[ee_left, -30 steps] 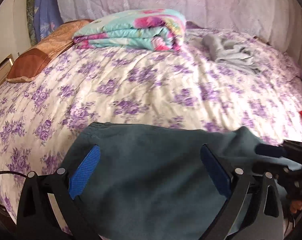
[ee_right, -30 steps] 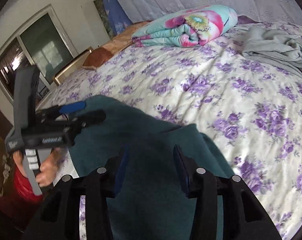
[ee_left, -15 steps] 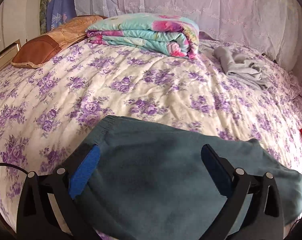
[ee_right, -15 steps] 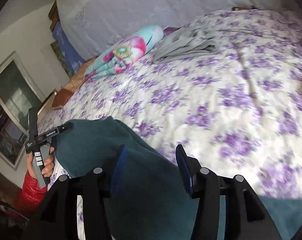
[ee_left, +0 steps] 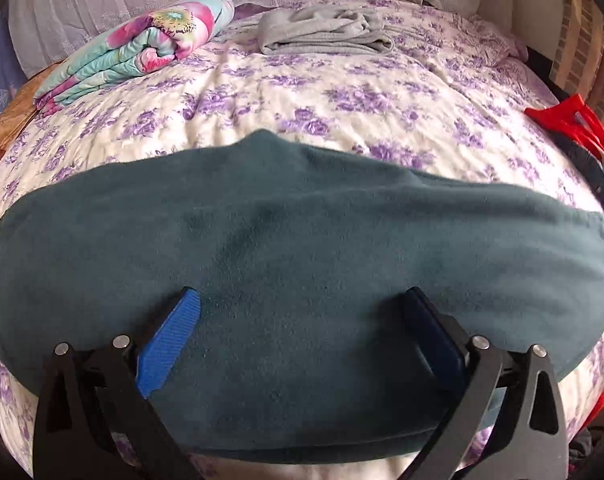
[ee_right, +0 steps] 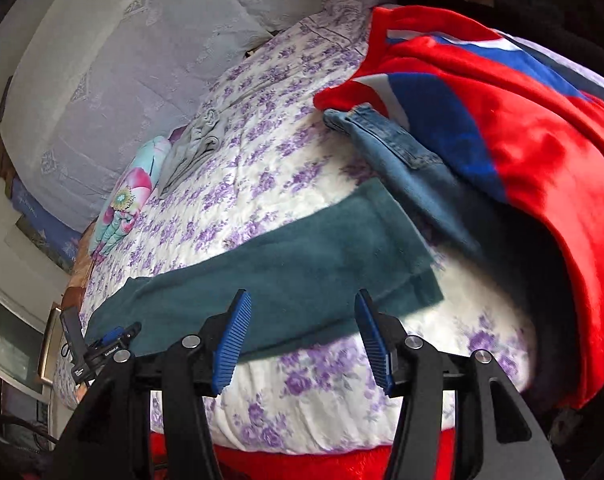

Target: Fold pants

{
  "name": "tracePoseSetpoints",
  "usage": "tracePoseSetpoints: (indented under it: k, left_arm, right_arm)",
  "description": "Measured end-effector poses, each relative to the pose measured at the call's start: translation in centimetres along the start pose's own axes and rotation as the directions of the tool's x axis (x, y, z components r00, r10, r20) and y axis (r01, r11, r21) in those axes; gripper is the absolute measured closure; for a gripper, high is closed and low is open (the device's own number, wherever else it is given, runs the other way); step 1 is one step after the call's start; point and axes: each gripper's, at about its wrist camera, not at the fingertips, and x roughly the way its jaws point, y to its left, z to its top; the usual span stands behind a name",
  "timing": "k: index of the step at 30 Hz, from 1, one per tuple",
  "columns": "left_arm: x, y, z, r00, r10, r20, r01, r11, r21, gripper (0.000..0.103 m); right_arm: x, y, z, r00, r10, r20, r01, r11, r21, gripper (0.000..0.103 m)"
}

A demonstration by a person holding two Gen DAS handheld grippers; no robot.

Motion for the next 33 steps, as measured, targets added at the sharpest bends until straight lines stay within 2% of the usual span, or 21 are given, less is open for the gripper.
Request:
tracePoseSetpoints:
  k: [2, 3, 5, 9, 11, 13, 15, 17, 19, 21, 24, 26, 29, 31, 33]
  left_arm:
    - [0.4, 1.2, -0.1, 1.0, -0.014, -0.011, 0.014, 0.998, -0.055, 0.004]
    - [0.6, 1.7, -0.1, 0.999, -0.036, -0.022, 0.034, 0.997, -0.066, 0.004]
    - [0.2, 2.0, -0.3, 0.999, -0.053, -0.001, 0.052, 0.996, -0.071, 0.004]
    - [0.0, 1.4, -0.6, 1.0, -0.018, 0.005, 0.018, 0.999, -0.042, 0.004]
    - [-0.1, 1.5, -0.6, 1.0, -0.019, 0.008, 0.019, 0.999, -0.042, 0.004]
    - [-0.6, 2.0, -0.7, 0.999, -0.035, 0.022, 0.037, 0.997, -0.064, 0.004]
    - [-1.8, 2.9, -1.0, 0.998, -0.04, 0.053, 0.045, 0.994, -0.099, 0.004]
    - [-3.4, 4.2, -1.6, 0.996, 0.016, 0.087, -0.004, 0.992, -0.128, 0.004]
    - [-5.4, 5.9, -2.3, 0.988, 0.095, 0.121, -0.076, 0.985, -0.153, 0.004]
    - [-7.3, 8.0, -2.9, 0.977, 0.153, 0.148, -0.124, 0.974, -0.19, 0.004]
    - [-8.8, 11.2, -4.3, 0.967, 0.208, 0.15, -0.165, 0.953, -0.254, 0.004]
    - [-8.8, 13.2, -5.5, 0.968, 0.215, 0.128, -0.167, 0.937, -0.308, 0.004]
    - [-7.2, 15.7, -7.7, 0.983, 0.172, 0.071, -0.132, 0.913, -0.387, 0.004]
    - [-7.1, 15.6, -8.6, 0.979, 0.171, 0.113, -0.119, 0.924, -0.364, 0.004]
    - [-7.0, 14.8, -8.9, 0.968, 0.22, 0.119, -0.17, 0.929, -0.33, 0.004]
  right_arm:
    - [0.6, -1.7, -0.7, 1.0, 0.001, -0.021, 0.001, 0.998, 0.071, 0.049]
    - [0.8, -2.6, -0.9, 1.0, 0.026, -0.016, -0.024, 0.993, 0.112, 0.049]
    - [1.1, -3.4, -1.1, 0.997, 0.069, 0.02, -0.072, 0.984, 0.163, 0.049]
    - [2.0, -4.6, -1.0, 0.988, 0.112, 0.106, -0.132, 0.969, 0.211, 0.052]
    - [2.1, -5.0, -1.2, 0.984, 0.098, 0.148, -0.129, 0.967, 0.221, 0.073]
    - [2.3, -5.5, -1.4, 0.981, 0.093, 0.169, -0.131, 0.964, 0.233, 0.089]
    - [2.2, -5.4, -1.4, 0.978, 0.087, 0.188, -0.128, 0.966, 0.223, 0.094]
    - [1.7, -4.2, -1.1, 0.975, 0.062, 0.215, -0.1, 0.98, 0.171, 0.096]
    - [1.0, -1.5, -0.4, 0.965, 0.044, 0.26, -0.066, 0.995, 0.076, 0.098]
    - [0.7, 2.0, 0.4, 0.957, 0.066, 0.284, -0.059, 0.998, -0.034, 0.098]
    - [1.2, 8.1, 0.8, 0.951, 0.114, 0.288, -0.052, 0.976, -0.213, 0.098]
    - [2.5, 12.6, 0.6, 0.95, 0.153, 0.273, -0.056, 0.942, -0.331, 0.098]
    - [5.5, 18.5, -0.2, 0.954, 0.242, 0.176, -0.146, 0.89, -0.431, 0.098]
    - [7.7, 22.4, -1.4, 0.954, 0.28, 0.106, -0.194, 0.849, -0.492, 0.098]
    - [9.9, 26.1, -3.3, 0.958, 0.282, 0.049, -0.206, 0.797, -0.568, 0.098]
